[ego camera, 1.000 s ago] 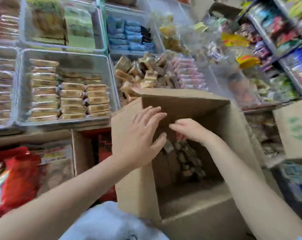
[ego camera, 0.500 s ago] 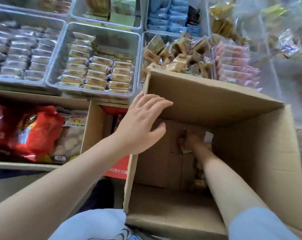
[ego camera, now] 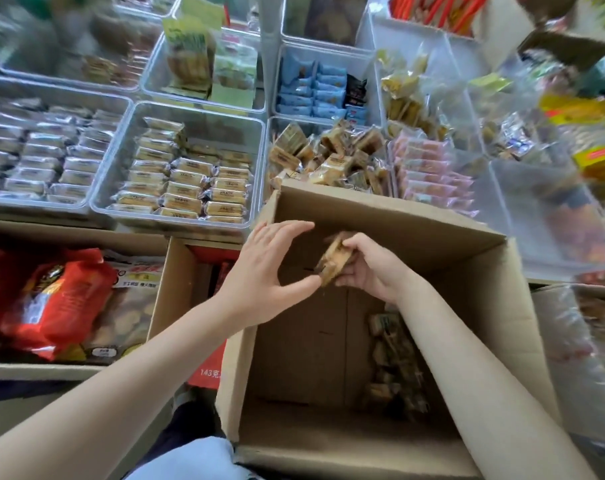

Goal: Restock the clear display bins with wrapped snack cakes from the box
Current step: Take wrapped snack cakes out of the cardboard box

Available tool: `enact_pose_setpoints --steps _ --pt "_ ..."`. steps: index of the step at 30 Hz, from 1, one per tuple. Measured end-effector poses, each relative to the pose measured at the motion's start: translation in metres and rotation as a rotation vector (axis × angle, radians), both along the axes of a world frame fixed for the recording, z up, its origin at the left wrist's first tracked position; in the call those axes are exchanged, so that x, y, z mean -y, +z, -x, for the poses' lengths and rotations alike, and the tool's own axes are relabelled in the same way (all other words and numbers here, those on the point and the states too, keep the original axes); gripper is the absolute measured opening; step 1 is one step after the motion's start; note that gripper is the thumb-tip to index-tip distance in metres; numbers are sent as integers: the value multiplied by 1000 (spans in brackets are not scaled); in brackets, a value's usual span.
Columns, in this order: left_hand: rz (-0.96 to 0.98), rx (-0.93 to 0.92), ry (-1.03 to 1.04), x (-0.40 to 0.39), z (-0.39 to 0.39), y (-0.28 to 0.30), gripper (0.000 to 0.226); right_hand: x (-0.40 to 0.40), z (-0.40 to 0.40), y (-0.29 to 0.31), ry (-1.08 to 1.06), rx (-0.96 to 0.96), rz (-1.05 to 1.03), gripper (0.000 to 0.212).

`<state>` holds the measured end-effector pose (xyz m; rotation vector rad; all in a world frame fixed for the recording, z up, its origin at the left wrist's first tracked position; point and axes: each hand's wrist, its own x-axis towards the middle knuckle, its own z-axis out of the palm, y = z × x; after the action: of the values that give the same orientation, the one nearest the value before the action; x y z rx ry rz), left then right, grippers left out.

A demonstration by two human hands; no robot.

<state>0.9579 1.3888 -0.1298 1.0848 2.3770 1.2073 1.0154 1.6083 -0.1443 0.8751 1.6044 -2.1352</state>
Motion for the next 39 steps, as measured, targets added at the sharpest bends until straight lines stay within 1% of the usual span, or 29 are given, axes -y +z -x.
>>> enact_pose_setpoints --steps 1,3,5,6,8,10,11,12,13,14,16,17,19,20,21,23,24,25,26,29,31,33,34,37,39 --pt "-58 41 24 1 -1 3 68 8 1 19 4 -59 30 42" --pt "-168 57 101 2 -1 10 70 27 4 48 31 -150 45 45" --pt "-261 70 199 6 8 20 58 48 12 70 76 -174 -28 45" --pt "-304 105 242 11 18 25 48 59 17 79 112 -162 -123 45" --pt "-359 256 275 28 45 33 31 78 30 92 200 -128 -411 45" --pt "-342 391 246 51 75 35 29 92 46 98 205 -151 -759 39" --pt "-327 428 218 64 89 36 29 97 55 99 180 -210 -926 34" --pt "-311 456 186 76 102 35 26 104 66 100 185 -283 -1041 30" --pt "-292 468 156 86 112 35 26 112 79 99 239 -340 -1090 28" --pt "-286 476 137 95 123 32 27 123 92 97 325 -377 -1082 30" --pt "-286 482 128 111 143 23 28 143 120 90 486 -386 -1006 34" --pt "-282 475 136 119 152 16 29 152 134 85 525 -379 -986 33" --pt "-258 438 183 134 170 -4 38 165 162 74 510 -345 -962 31" --pt "-199 381 225 143 180 -19 47 167 176 66 469 -312 -954 30" --pt "-78 279 259 152 190 -36 55 168 191 58 417 -283 -961 30" --pt "295 41 284 172 207 -72 68 167 223 41 301 -242 -1033 30" --pt "457 -23 263 182 213 -88 71 166 241 33 262 -228 -1084 30" --pt "580 -65 227 189 218 -102 72 165 258 24 241 -213 -1141 29" --pt "658 -101 190 195 220 -114 71 166 275 15 232 -202 -1206 28" --pt "710 -155 131 200 224 -129 76 168 320 -21 236 -197 -1398 26" --pt "716 -142 122 200 226 -129 79 170 341 -48 289 -167 -1506 25" --pt "708 -134 114 201 227 -129 80 171 354 -72 370 -102 -1563 26" --pt "706 -133 111 201 227 -130 79 172 358 -81 417 -66 -1555 28" --pt "703 -132 112 200 228 -132 76 177 363 -93 564 12 -1440 35" --pt "705 -130 109 200 228 -131 77 179 363 -95 596 21 -1384 39"
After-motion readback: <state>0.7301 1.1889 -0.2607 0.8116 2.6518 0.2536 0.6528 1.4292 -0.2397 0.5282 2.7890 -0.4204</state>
